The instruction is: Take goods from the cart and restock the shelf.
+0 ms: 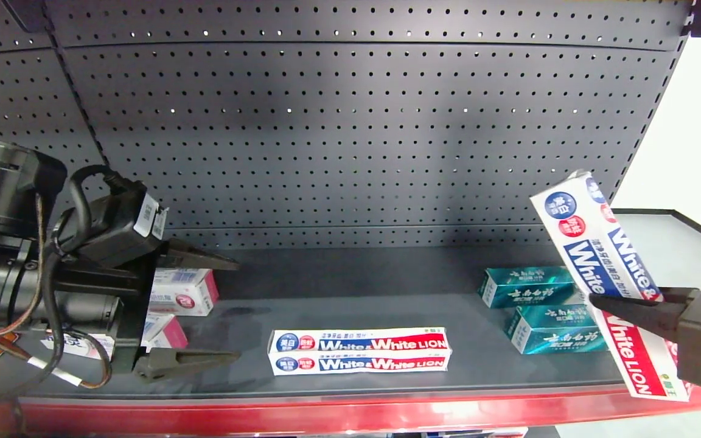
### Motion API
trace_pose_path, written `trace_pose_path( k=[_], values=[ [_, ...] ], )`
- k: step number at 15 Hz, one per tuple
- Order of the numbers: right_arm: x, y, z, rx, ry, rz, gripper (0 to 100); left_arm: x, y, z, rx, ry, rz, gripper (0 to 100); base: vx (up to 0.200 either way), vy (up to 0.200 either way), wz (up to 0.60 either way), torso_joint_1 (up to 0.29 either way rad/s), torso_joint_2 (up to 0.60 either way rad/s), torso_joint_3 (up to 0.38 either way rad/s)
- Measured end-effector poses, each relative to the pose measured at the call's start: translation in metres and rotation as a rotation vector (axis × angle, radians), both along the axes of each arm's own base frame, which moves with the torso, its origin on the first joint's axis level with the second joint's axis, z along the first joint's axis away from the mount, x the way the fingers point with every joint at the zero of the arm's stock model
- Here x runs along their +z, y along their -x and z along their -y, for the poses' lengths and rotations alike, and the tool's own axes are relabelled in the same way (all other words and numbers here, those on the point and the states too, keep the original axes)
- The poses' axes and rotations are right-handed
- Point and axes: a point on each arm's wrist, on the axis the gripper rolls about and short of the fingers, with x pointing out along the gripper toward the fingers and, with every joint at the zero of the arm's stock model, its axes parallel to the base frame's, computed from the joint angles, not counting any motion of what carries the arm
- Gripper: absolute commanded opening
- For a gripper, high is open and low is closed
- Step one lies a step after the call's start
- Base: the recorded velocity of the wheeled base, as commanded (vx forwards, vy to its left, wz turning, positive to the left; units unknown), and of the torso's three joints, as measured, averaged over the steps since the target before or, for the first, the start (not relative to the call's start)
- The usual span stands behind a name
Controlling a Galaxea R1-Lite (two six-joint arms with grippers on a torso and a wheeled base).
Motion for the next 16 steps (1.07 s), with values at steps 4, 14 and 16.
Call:
trace_pose_path(
  k=[4, 14, 16],
  values=[
    [0.018, -0.024, -0.020, 0.050, 0.018, 0.033, 0, -0.007, 0.016, -0.012, 0.047, 0.005, -0.002, 100, 0.000, 0.000, 0.00, 0.000, 0.00, 0.000],
    [0.028, -0.092, -0.059, 0.283, 0.134, 0.135, 0, -0.011, 0.029, -0.015, 0.057, 0.005, -0.007, 100, 0.000, 0.000, 0.00, 0.000, 0.00, 0.000],
    [0.026, -0.103, -0.066, 0.333, 0.157, 0.148, 0, -0.014, 0.035, -0.016, 0.057, 0.004, -0.012, 100, 0.000, 0.000, 0.00, 0.000, 0.00, 0.000]
  ],
)
